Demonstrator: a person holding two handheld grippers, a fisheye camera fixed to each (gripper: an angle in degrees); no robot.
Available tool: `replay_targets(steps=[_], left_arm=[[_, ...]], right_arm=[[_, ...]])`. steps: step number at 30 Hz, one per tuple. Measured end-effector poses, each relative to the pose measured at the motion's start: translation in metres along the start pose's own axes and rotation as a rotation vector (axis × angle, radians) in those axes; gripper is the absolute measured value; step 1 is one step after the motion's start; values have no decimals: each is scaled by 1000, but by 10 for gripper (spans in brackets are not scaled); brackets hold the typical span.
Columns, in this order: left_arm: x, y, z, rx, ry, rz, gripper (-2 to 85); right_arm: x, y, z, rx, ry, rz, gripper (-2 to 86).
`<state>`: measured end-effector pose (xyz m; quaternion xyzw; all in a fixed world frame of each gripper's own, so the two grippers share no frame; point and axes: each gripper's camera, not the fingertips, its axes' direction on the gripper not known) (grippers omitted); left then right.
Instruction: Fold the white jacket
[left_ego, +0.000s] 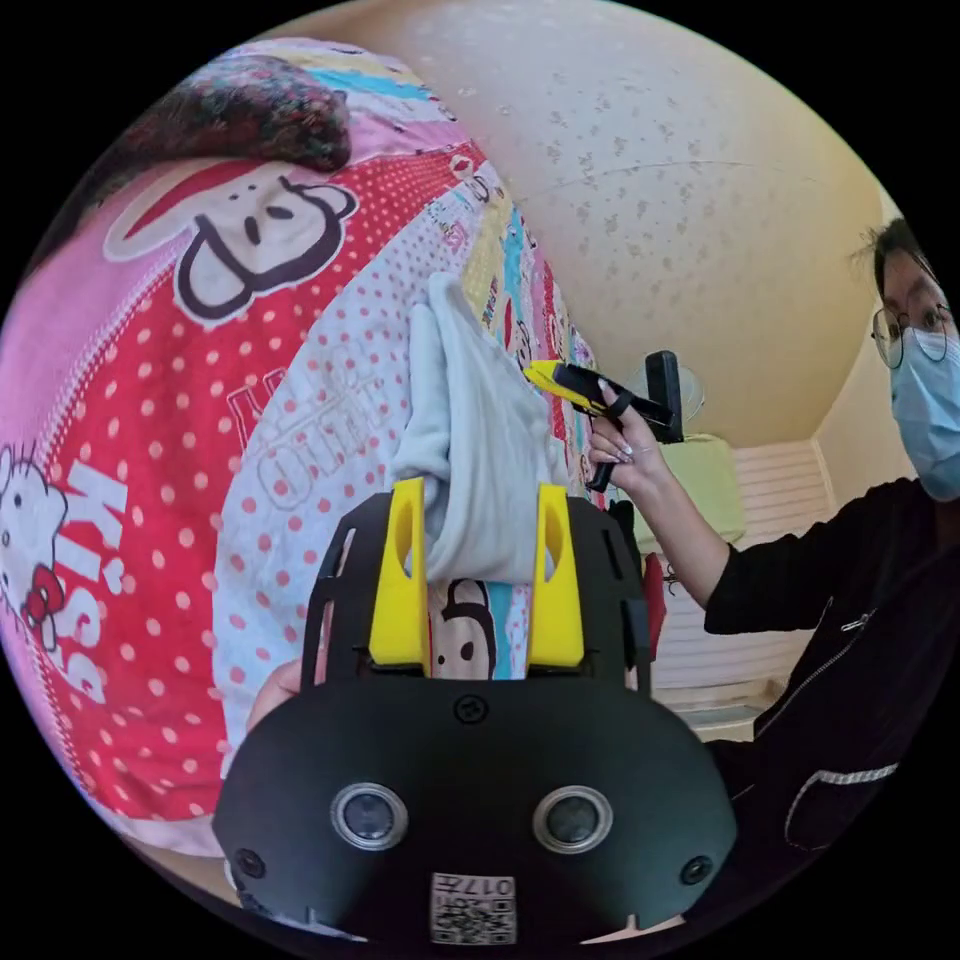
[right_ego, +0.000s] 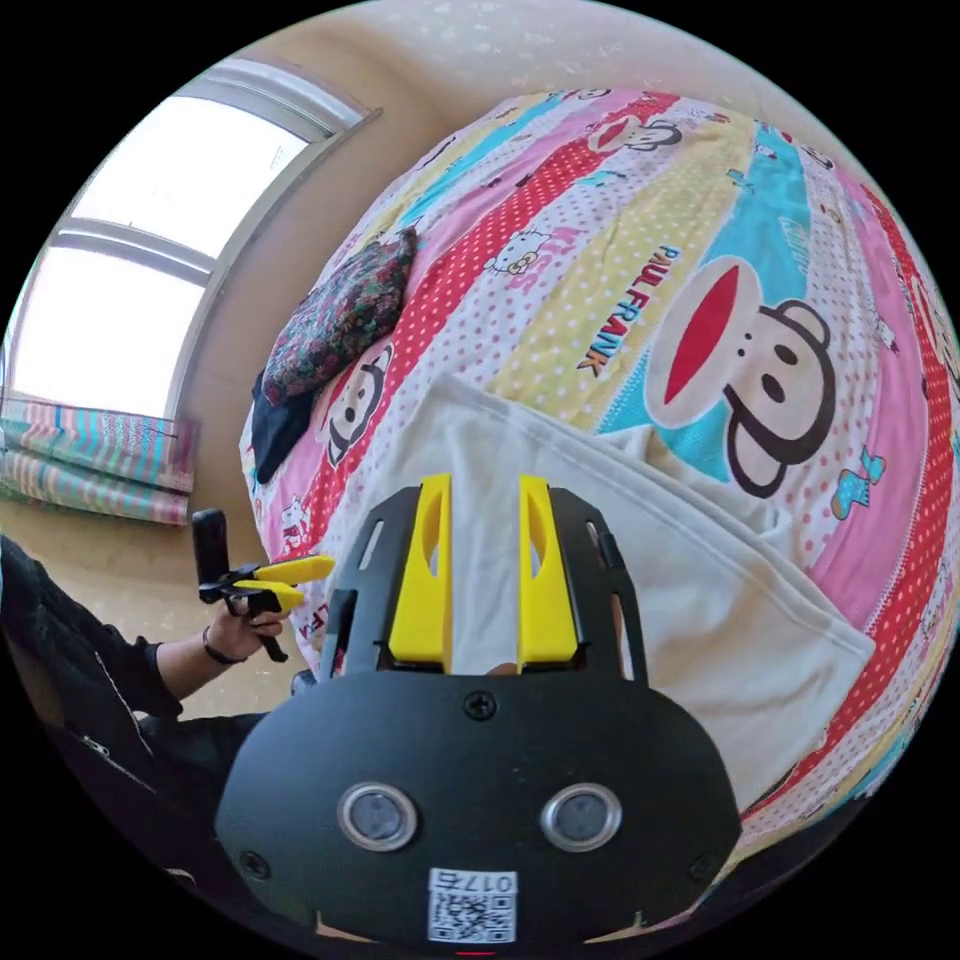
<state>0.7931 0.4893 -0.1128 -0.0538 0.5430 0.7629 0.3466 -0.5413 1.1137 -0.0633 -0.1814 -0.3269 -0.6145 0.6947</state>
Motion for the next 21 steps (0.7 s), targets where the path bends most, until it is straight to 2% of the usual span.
replay_targets(steps=[2,7,10,14,17,19,21], left_arm=[[-17,5,-2,2,-26,-78,145],[-31,0,-14,15,-102,-144,161],[-43,-4,-13,7,-51,-169,161],[-62,-18,8,-83,192,-258,112],[-48,-28,11,-107,113,-238,67],[-34,-33,7,-108,63,-205,64],[-13,-39,4,-113,-13,-134,63]], right_arm=[[-7,-11,26,39,-37,21,95],[-11,-31,81,59,27,81,97],[-6,-33,70,37,10,50,99],[6,-46,43,15,-95,124,107],[-7,-64,31,-64,-101,182,133],[-30,-80,30,-153,-18,194,167],[-52,-90,24,-144,64,172,189]])
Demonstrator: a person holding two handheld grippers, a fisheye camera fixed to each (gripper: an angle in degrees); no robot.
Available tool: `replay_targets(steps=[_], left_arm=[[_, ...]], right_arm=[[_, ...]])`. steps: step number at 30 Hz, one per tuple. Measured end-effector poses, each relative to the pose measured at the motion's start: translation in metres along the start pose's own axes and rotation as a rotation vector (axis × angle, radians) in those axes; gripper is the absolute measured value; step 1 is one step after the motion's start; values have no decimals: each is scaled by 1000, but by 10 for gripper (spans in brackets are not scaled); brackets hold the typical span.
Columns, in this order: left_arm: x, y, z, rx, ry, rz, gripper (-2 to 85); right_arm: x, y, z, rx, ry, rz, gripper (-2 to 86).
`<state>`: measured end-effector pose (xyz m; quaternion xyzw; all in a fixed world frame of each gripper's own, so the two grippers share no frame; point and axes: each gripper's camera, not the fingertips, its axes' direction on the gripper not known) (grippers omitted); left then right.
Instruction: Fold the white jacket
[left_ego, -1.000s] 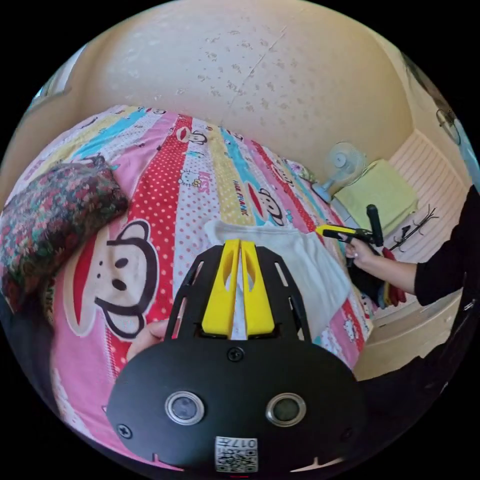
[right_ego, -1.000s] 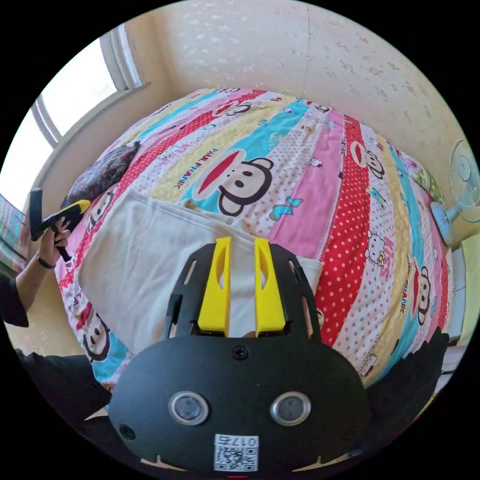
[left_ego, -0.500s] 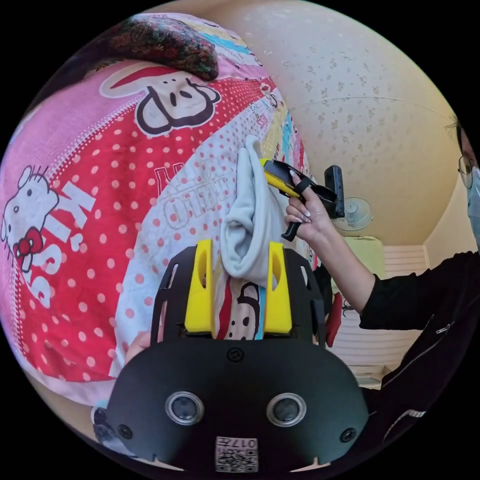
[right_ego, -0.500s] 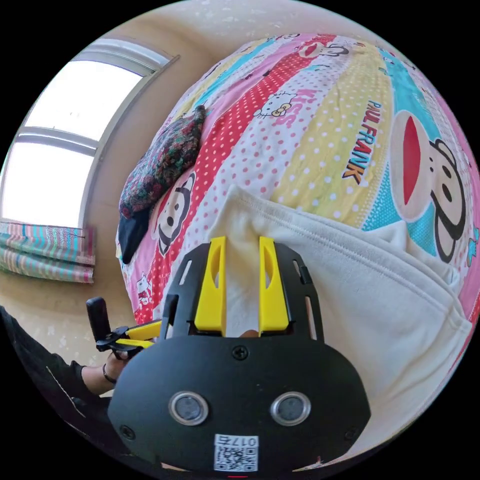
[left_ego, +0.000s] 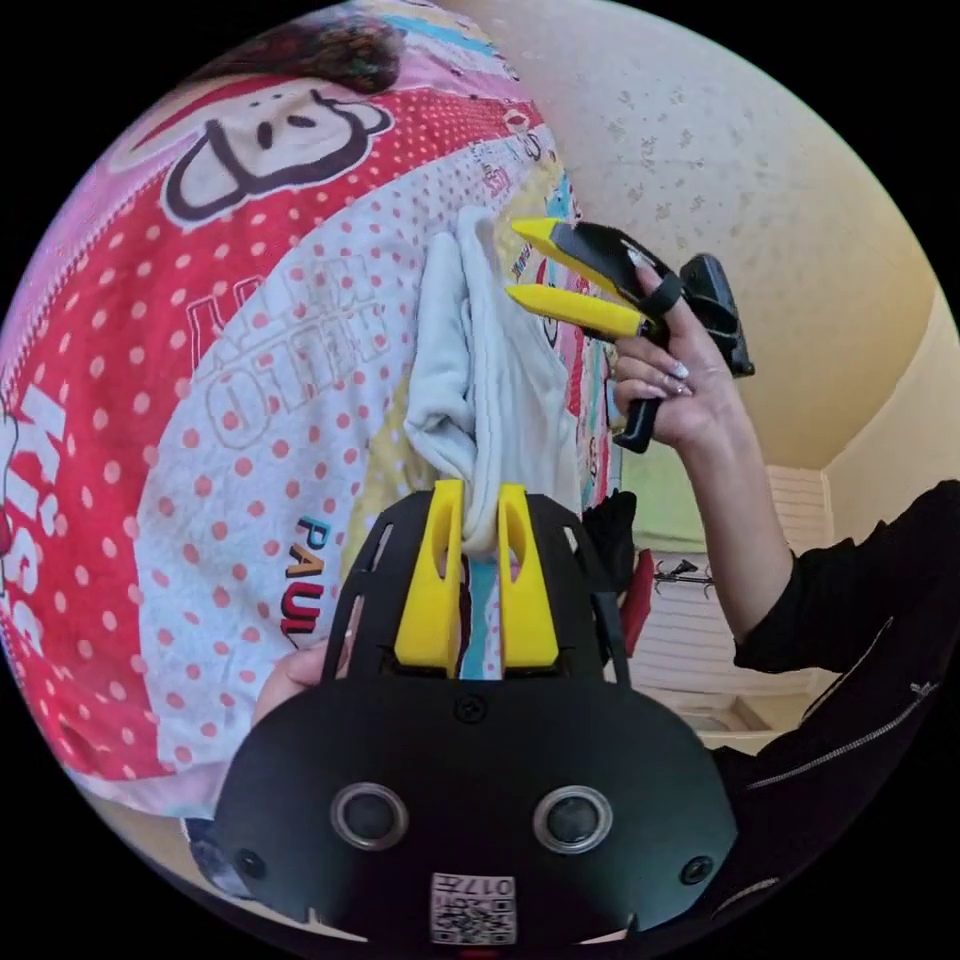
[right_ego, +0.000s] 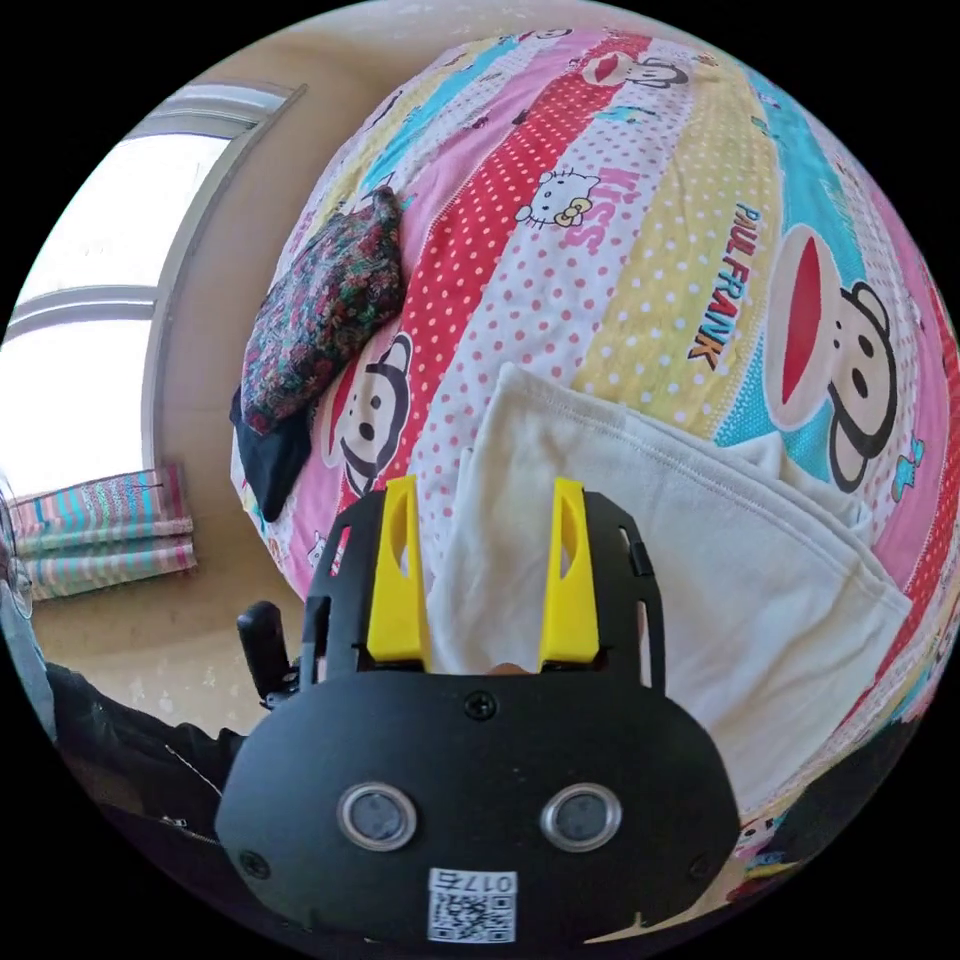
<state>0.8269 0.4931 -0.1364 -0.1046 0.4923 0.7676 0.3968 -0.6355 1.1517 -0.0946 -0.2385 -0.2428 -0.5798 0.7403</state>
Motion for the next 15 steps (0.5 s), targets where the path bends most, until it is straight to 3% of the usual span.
replay_targets(steps=[3,8,15], left_arm=[[36,0,-5,25,-98,85,63],[86,11,-4,90,-169,178,57],[119,26,3,164,-197,169,53]], right_arm=[[-38,-15,2,-56,165,-37,218],[-74,-24,35,-227,214,-65,220],[-125,-5,45,-351,759,-345,126]])
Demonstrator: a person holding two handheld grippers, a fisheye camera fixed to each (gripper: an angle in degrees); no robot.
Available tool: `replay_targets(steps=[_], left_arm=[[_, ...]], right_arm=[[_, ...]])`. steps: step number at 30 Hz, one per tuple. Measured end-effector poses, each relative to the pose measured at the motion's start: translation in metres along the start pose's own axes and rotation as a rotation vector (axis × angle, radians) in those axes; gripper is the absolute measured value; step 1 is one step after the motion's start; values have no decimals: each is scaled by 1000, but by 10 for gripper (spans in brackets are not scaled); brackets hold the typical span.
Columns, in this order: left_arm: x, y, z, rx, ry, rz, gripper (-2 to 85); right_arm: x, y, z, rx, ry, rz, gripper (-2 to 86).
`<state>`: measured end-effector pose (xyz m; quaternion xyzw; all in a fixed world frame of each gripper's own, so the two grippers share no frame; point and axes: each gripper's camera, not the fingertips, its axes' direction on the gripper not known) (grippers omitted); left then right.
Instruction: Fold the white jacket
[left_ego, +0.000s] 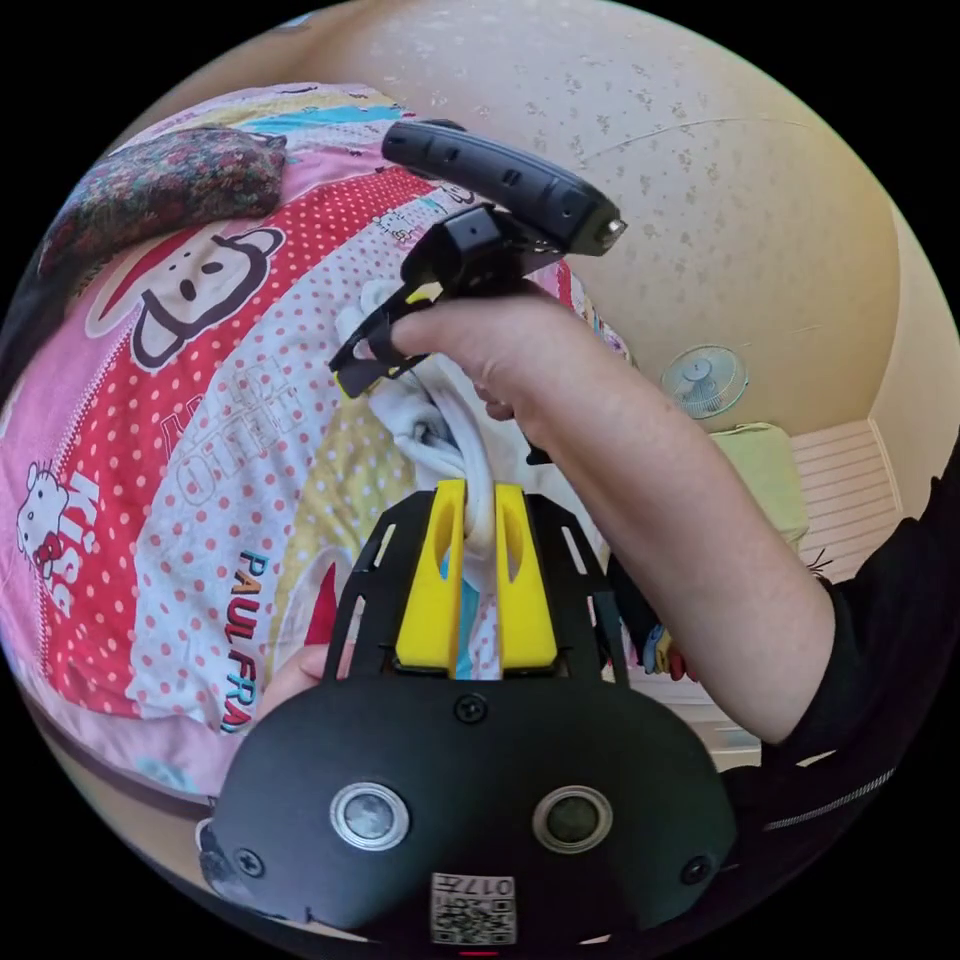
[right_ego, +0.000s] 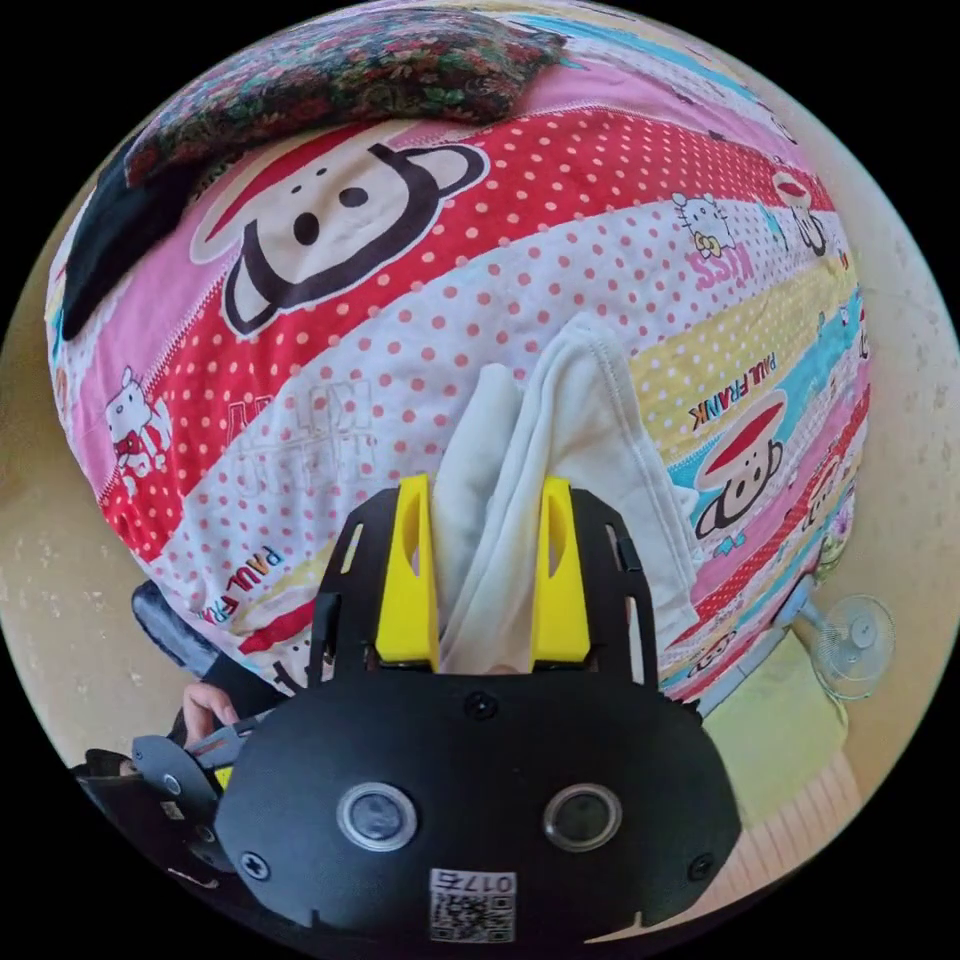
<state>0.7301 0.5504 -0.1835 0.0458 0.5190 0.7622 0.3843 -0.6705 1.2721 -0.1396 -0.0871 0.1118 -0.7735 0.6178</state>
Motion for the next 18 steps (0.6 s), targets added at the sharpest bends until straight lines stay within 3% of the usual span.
replay_targets(steps=[3,11,15,18], left_arm=[[27,3,3,11,-19,16,54],[159,5,28,32,119,198,54],[219,7,78,-44,233,274,62],[253,12,114,-120,319,325,35]], right_arm=[[21,30,-27,75,8,1,95],[235,228,-78,616,-678,123,80],[350,349,1,878,-1007,209,78],[398,402,87,854,-1101,374,77]])
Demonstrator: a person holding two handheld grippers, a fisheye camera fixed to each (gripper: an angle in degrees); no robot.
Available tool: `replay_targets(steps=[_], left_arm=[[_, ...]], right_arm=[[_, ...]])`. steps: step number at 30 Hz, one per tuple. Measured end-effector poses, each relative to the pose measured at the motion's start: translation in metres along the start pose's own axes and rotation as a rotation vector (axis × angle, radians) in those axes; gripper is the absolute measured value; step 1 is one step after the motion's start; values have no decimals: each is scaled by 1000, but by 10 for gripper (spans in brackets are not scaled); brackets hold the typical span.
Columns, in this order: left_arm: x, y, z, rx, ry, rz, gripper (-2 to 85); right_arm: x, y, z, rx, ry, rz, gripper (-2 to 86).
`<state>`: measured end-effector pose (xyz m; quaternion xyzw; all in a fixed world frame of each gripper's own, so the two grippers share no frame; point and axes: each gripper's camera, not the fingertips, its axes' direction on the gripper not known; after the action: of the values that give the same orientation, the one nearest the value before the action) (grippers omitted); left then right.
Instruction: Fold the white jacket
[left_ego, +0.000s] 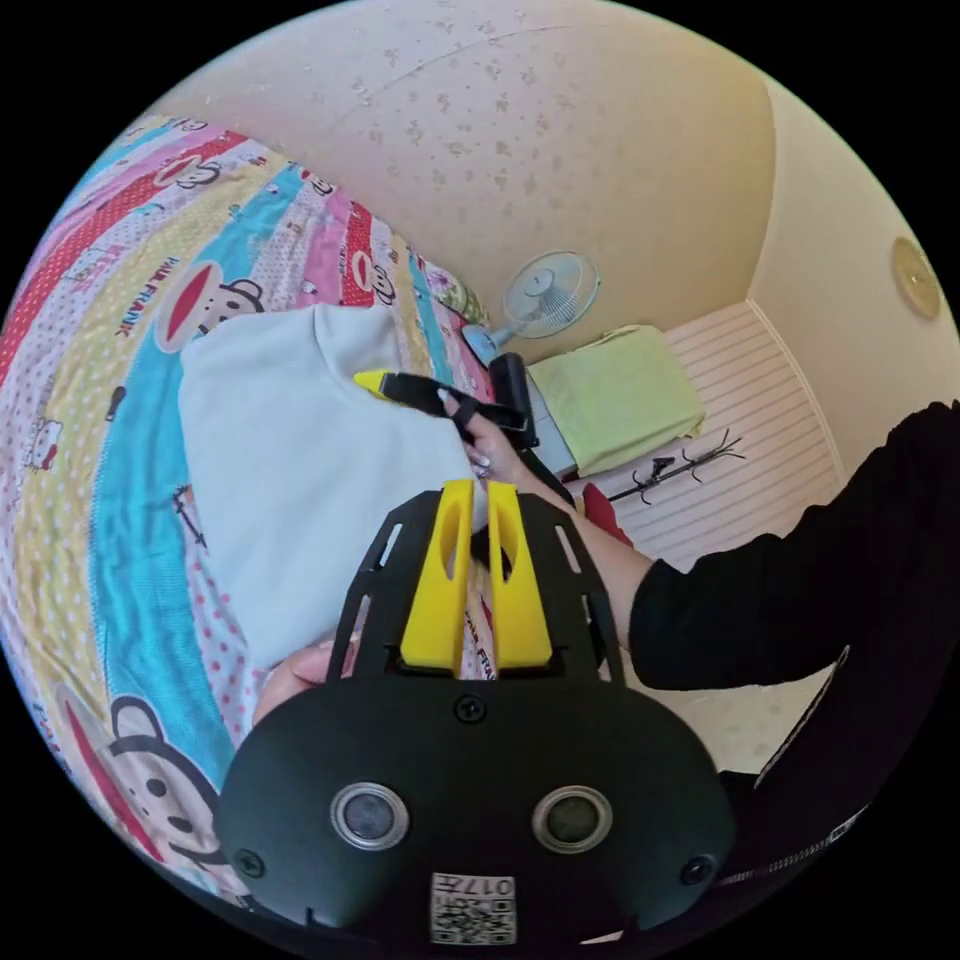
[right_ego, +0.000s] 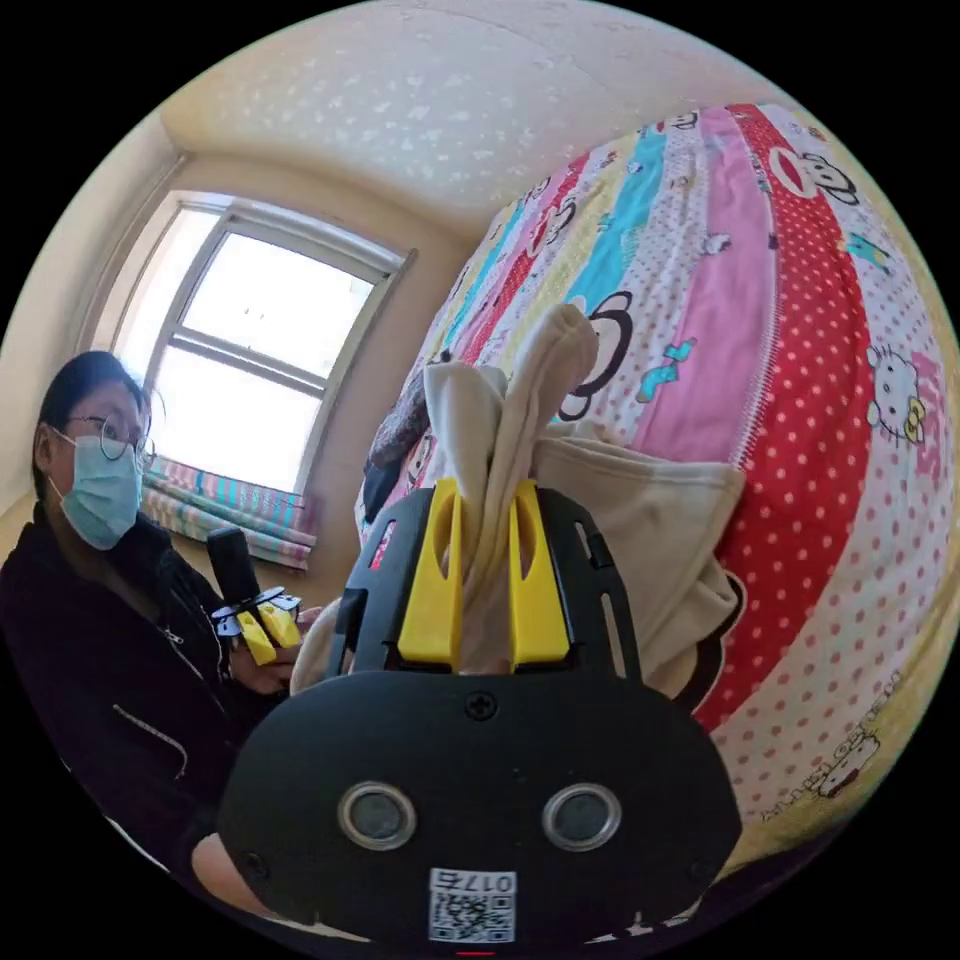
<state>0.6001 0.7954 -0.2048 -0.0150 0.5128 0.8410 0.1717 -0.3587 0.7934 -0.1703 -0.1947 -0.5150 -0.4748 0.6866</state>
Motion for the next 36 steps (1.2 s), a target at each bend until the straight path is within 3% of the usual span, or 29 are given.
replay_targets(steps=[3,6,9,12,15,16,18,20,22,25,29,30,32,36], left_arm=[[6,-2,23,-27,45,19,39],[-1,-4,37,-68,-93,7,53],[-6,-7,55,-149,-219,-5,49],[16,-9,81,-212,-316,111,24],[38,4,131,-388,-530,302,-5],[40,13,149,-485,-608,346,-7],[45,24,156,-507,-658,385,-9],[55,27,145,-469,-631,390,-10],[63,22,128,-427,-576,346,-10],[70,10,99,-338,-482,256,-8],[74,-23,92,-252,-434,268,-3],[74,-29,95,-247,-448,278,-4],[76,-62,109,-256,-503,310,-7],[83,-108,131,-243,-418,420,-10]], right_arm=[[61,33,-14,-32,101,142,85],[74,52,-38,76,-68,161,100],[40,68,-84,270,-21,163,99],[-30,71,-110,385,118,51,95],[-89,57,-87,175,341,-57,94],[-92,59,-69,72,456,-17,95],[-78,77,-49,11,485,74,97],[-65,99,-60,89,314,201,106],[-76,131,-94,299,102,221,138],[-96,162,-107,371,-45,253,174],[-109,177,-71,245,-134,227,156],[-107,179,-59,229,-170,266,109],[-114,184,-62,303,-173,353,67],[-159,198,-69,455,-237,239,44]])
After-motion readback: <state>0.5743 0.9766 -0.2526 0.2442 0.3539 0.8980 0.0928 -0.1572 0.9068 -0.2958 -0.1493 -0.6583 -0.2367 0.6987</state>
